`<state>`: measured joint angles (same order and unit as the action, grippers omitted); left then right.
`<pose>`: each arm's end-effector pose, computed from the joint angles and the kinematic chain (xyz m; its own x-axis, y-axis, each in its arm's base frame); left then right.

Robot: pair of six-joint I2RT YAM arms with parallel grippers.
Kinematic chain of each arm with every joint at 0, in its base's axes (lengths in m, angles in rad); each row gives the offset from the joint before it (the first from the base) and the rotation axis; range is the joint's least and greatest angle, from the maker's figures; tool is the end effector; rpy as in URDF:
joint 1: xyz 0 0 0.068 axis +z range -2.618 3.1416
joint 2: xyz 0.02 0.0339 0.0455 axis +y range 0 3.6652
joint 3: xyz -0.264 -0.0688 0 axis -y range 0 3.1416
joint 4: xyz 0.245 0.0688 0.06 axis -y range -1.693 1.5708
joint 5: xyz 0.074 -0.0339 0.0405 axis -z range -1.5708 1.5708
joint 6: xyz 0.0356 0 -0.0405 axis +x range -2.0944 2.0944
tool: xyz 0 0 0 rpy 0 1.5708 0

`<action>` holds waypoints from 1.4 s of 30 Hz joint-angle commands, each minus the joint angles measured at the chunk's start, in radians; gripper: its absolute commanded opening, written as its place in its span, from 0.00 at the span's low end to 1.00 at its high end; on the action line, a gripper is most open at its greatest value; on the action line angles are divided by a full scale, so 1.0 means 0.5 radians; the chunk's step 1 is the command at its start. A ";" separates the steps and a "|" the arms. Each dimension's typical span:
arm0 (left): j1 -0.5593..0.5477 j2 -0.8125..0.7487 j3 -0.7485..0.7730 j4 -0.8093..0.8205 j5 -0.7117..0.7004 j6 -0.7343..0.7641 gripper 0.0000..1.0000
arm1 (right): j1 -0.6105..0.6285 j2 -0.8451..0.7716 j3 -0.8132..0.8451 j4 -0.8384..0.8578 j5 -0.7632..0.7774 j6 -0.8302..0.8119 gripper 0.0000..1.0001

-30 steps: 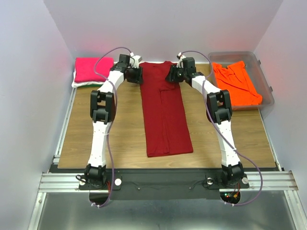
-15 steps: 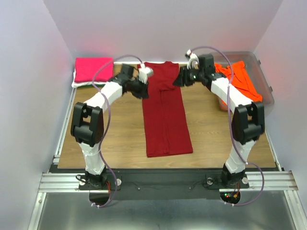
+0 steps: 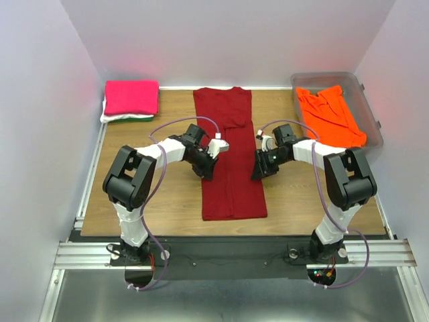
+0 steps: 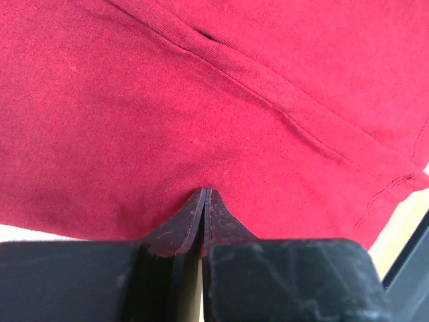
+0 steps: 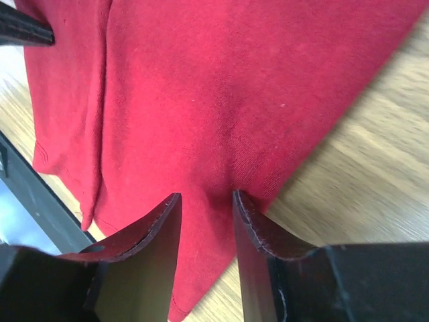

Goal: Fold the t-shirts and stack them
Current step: Fold the tshirt

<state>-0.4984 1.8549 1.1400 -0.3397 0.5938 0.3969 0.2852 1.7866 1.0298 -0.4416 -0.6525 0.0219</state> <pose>0.3150 -0.1941 0.1616 -0.4576 0.6138 -0.6433 0.8844 0.3889 -0.2580 0.3135 0.1145 0.1515 -0.9032 -0.2467 -0.3514 -0.4159 0.7059 0.5734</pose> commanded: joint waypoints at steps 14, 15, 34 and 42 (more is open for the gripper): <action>0.009 -1.272 -0.283 -0.002 -0.319 0.341 0.65 | 0.092 -1.056 -0.025 -0.194 0.203 -0.757 0.70; 0.009 -1.341 -0.274 -0.005 -0.331 0.356 0.65 | 0.092 -1.140 -0.026 -0.194 0.249 -0.862 0.72; -0.300 -1.844 -0.920 -0.300 -0.064 1.145 0.62 | 0.288 -1.742 -0.589 -0.845 -0.018 -2.394 0.75; -0.696 -1.826 -1.301 0.047 -0.298 1.099 0.55 | 0.969 -1.668 -0.860 -0.344 0.292 -2.048 0.58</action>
<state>-0.7967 0.9363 0.5159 -0.4252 0.4850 0.9245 0.6853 0.9421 0.6155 -0.7513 -0.5621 -1.0683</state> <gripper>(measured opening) 0.557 0.601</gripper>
